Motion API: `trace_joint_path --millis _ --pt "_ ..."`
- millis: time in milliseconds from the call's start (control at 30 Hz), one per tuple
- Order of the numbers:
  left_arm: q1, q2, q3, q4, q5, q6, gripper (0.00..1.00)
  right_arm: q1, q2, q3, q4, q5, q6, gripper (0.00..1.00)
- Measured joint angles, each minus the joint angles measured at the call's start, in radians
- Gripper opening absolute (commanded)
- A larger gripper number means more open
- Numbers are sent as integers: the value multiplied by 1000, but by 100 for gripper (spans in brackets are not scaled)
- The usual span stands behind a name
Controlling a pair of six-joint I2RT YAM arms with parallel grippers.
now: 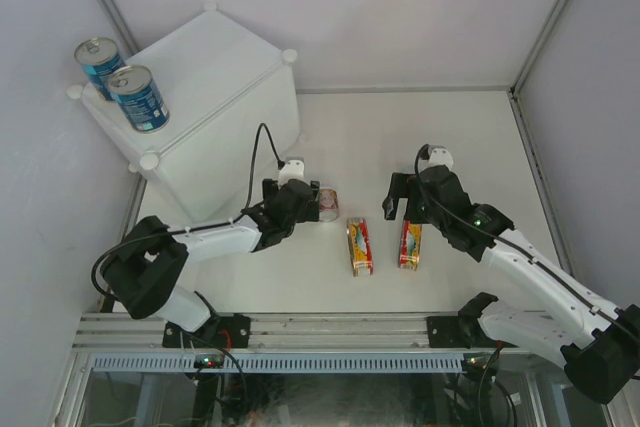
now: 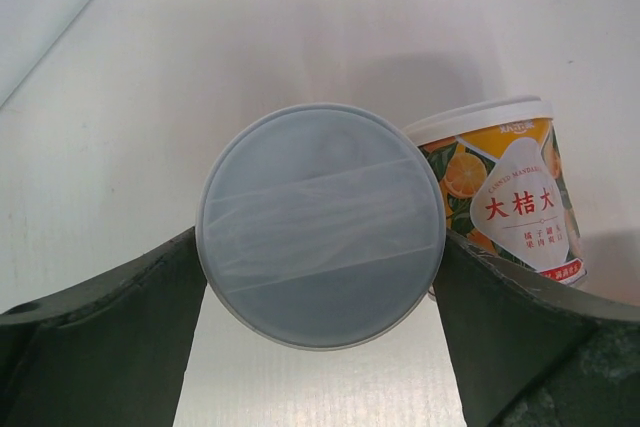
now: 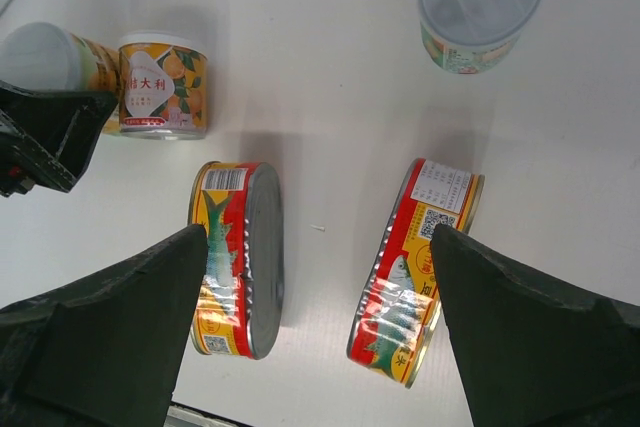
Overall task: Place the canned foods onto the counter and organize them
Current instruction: Pick up the canned food from the center of the board.
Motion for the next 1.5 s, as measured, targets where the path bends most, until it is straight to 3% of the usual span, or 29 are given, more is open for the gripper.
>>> trace_joint_path --millis 300,467,600,633,1067,1500 --pt "10 10 0 33 19 0 60 3 0 17 -11 2 0 92" --pt "12 13 0 41 23 0 38 3 2 19 -15 4 -2 92" --pt "13 13 0 42 26 0 3 3 2 22 -15 7 -4 92" --pt "13 13 0 42 27 1 0 3 2 22 -15 7 -4 92" --pt "13 2 13 -3 42 1 0 3 6 22 -13 7 -11 92" --pt "13 -112 13 -118 53 3 0 3 5 10 33 -7 -9 92"
